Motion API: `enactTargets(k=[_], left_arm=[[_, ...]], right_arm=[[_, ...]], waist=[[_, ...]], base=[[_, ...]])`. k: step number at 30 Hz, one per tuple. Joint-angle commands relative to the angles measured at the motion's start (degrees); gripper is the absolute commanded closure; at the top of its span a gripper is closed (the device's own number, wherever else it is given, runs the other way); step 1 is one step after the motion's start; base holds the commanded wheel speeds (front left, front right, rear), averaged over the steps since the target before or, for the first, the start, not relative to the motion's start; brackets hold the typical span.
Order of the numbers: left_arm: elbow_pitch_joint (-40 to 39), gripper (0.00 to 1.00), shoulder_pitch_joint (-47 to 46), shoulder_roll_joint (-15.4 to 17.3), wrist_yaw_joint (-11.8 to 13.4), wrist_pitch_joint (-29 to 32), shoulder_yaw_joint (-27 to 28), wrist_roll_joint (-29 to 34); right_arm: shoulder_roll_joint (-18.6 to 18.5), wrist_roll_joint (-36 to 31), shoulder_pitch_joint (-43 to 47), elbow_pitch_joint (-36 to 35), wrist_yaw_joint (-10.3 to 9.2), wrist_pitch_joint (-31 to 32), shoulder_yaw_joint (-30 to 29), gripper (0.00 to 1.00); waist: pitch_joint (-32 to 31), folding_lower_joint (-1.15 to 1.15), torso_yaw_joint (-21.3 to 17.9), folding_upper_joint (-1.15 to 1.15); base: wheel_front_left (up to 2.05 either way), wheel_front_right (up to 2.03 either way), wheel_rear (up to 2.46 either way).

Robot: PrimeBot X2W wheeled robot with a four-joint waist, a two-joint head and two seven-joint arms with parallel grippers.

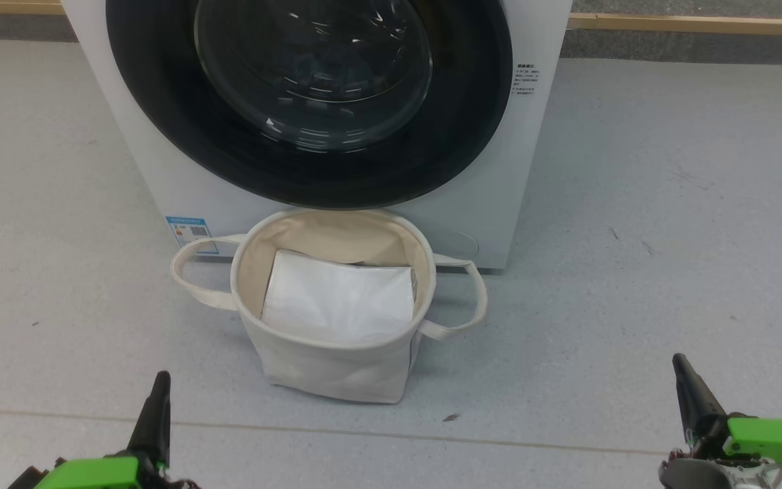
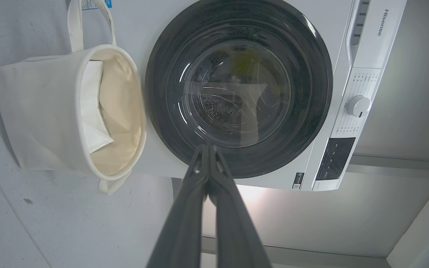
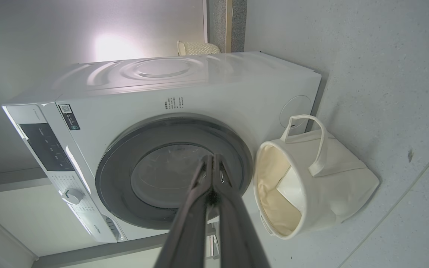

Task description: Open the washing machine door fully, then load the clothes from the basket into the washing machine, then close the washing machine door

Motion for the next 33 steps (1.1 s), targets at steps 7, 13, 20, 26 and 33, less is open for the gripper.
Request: enactTargets(k=[7,13,20,26,33], left_arm=[[-2.1,1.00,-2.4,0.3,-0.4,0.5,2.0,-0.1],[-2.1,1.00,-2.4,0.3,-0.4,0.5,2.0,-0.1],[-2.1,1.00,-2.4,0.3,-0.4,0.5,2.0,-0.1],[-2.1,1.00,-2.4,0.3,-0.4,0.5,2.0,-0.1],[-2.1,1.00,-2.4,0.3,-0.4,0.5,2.0,-0.1]], right_arm=[[-0.5,0.3,-2.9,-1.8,0.00,0.4,1.1,1.00],[-0.5,0.3,-2.9,-1.8,0.00,0.4,1.1,1.00],[-0.5,0.3,-2.9,-1.8,0.00,0.4,1.1,1.00],[-0.5,0.3,-2.9,-1.8,0.00,0.4,1.1,1.00],[-0.5,0.3,-2.9,-1.8,0.00,0.4,1.1,1.00]], waist=[[0.0,0.00,0.0,0.00],[0.0,0.00,0.0,0.00],[0.0,0.00,0.0,0.00],[0.0,0.00,0.0,0.00],[0.0,0.00,0.0,0.00]], base=[[0.00,0.00,0.00],[0.00,0.00,0.00],[0.00,0.00,0.00],[0.00,0.00,0.00],[0.00,0.00,0.00]])
